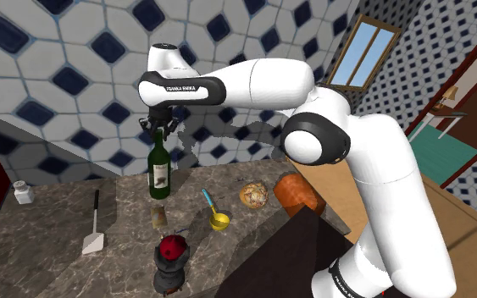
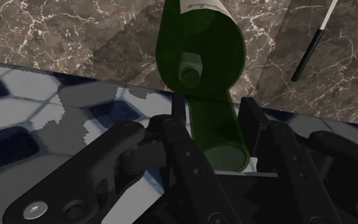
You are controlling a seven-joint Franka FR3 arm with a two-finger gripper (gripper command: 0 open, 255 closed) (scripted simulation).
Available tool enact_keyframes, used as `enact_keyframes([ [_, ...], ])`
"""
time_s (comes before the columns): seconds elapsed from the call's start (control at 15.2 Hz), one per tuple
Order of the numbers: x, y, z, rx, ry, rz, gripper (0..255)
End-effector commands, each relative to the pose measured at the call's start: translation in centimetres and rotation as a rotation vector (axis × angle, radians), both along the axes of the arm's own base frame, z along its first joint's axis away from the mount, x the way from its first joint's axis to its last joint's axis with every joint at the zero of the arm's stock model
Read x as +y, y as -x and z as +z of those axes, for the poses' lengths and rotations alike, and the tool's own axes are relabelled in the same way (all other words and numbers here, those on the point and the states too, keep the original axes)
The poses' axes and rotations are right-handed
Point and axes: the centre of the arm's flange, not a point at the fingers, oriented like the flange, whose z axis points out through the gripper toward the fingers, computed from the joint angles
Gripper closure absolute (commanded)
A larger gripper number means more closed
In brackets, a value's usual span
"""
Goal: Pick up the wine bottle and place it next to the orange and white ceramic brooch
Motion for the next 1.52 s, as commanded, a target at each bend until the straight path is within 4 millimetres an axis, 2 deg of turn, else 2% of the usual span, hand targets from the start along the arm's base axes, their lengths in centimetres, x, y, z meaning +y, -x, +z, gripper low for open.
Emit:
enact_keyframes([
  [0.0,0.0,0.0,-1.0,-0.001,0.000,0.000,255],
  [0.13,0.0,0.0,-2.3,-0.001,0.000,0.000,255],
  [0.66,0.0,0.0,-2.3,-0.001,0.000,0.000,255],
  [0.73,0.0,0.0,-2.3,-0.001,0.000,0.000,0],
  [1.06,0.0,0.0,-2.3,-0.001,0.000,0.000,0],
  [1.32,0.1,0.5,2.7,-0.001,0.000,0.000,0],
  [1.45,0.1,0.5,2.7,-0.001,0.000,0.000,0],
])
